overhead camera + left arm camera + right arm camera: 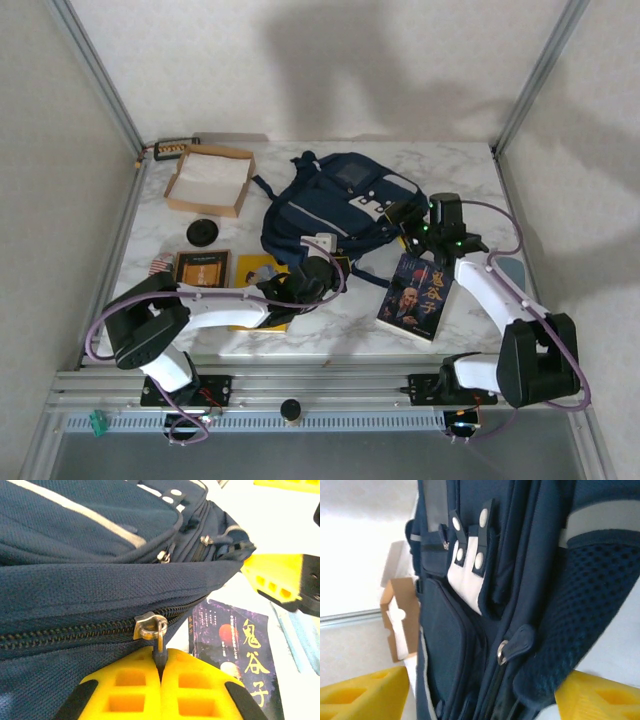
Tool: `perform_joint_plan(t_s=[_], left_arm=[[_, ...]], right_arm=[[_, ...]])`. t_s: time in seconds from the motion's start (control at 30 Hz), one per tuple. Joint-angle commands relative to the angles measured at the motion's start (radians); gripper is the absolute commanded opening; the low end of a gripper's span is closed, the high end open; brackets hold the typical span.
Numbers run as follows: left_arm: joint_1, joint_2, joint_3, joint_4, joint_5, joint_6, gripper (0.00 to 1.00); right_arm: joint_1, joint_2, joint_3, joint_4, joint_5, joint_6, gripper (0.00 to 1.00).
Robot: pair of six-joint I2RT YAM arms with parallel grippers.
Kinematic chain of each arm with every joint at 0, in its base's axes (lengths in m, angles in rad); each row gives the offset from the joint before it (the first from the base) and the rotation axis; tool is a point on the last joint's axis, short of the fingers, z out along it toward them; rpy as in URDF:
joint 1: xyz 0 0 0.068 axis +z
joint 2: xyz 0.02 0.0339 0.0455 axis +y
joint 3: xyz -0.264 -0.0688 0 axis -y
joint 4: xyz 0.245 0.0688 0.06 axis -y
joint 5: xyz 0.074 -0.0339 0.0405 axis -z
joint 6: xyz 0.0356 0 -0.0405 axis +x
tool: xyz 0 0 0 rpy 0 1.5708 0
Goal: Pack the student bag
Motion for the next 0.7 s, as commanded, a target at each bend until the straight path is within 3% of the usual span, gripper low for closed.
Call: perform_joint_plan(t_s=[0.0, 0.17, 0.37, 0.5, 0.67], left_arm=[[0.015, 0.001, 0.040, 0.076, 0.006, 0.030, 0.00], [0.015, 0.018, 0.052, 0.062, 0.006, 0.038, 0.00], [0.015, 0.030, 0.054, 0.089, 0.033, 0.035, 0.00], [0.015, 0.029, 0.055, 0.089, 0.042, 0.037, 0.00], [0.015, 0.032, 0.063, 0.069, 0.050, 0.048, 0.00]], right_arm=[[-0.005, -0.068, 0.037, -0.165, 0.007, -0.112, 0.87], [0.013, -0.118, -0.011, -0.228, -0.011, -0.104, 0.99], [0.132, -0.105, -0.123, -0.002, -0.112, 0.138, 0.99], [0.153, -0.076, -0.144, 0.130, -0.081, 0.247, 0.98], [0.181, -0.002, -0.164, 0.292, -0.063, 0.336, 0.87]])
